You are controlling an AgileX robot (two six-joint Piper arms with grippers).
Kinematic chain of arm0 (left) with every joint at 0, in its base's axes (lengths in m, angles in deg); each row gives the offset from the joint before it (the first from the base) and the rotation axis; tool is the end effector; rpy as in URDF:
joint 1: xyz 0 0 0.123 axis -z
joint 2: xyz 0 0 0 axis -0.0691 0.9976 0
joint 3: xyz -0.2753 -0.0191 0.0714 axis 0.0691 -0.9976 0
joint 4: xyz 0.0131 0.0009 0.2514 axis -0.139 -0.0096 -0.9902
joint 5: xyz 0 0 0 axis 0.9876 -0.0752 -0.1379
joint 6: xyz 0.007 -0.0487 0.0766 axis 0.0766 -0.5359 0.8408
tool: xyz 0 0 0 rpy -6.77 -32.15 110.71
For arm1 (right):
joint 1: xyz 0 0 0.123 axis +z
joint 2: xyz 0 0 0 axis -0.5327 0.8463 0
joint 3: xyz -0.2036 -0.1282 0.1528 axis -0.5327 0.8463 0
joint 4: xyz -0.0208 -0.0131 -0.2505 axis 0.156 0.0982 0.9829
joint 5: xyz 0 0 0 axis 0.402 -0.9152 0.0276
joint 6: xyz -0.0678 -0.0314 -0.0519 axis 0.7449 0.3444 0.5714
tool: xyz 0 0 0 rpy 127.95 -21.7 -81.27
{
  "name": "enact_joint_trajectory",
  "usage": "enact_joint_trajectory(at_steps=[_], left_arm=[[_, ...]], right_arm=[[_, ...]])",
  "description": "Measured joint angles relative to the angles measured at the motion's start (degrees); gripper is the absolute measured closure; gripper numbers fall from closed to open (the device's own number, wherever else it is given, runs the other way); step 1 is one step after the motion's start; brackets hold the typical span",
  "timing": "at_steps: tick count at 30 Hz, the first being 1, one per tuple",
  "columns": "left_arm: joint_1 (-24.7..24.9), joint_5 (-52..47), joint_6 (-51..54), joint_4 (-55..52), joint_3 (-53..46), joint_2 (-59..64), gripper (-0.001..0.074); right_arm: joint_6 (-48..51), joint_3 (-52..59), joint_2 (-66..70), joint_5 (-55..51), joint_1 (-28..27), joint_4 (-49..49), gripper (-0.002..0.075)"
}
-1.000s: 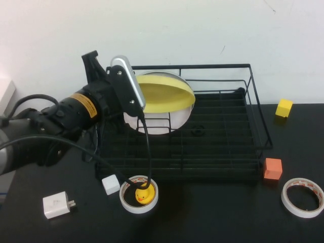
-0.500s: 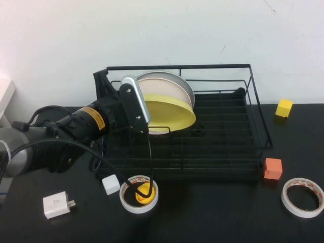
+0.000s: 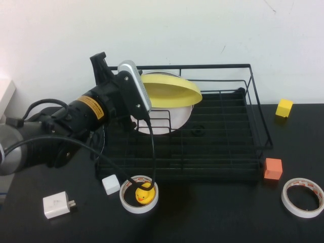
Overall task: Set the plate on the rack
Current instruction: Place the plate on the rack
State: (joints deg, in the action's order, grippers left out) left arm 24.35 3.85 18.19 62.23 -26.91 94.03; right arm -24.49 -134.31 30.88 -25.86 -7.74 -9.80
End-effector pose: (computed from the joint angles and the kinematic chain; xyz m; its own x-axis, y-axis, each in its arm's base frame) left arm 0.3578 -0.1525 0.2470 0.4251 0.7416 -0.5189 0.3207 0.4127 0.8525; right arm 0.1304 0.0890 0.3321 -0.4075 -0.7764 -0.4807 -0.8862 0.4632 0.0032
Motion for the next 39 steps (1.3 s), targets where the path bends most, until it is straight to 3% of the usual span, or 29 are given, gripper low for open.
enact_joint_trajectory(at_steps=[39], left_arm=[[0.0, -3.4, -2.2, 4.2, 1.5, 4.7, 0.0688]], right_arm=[[0.5, 0.0, 0.0, 0.5, 0.0, -5.8, 0.0724]])
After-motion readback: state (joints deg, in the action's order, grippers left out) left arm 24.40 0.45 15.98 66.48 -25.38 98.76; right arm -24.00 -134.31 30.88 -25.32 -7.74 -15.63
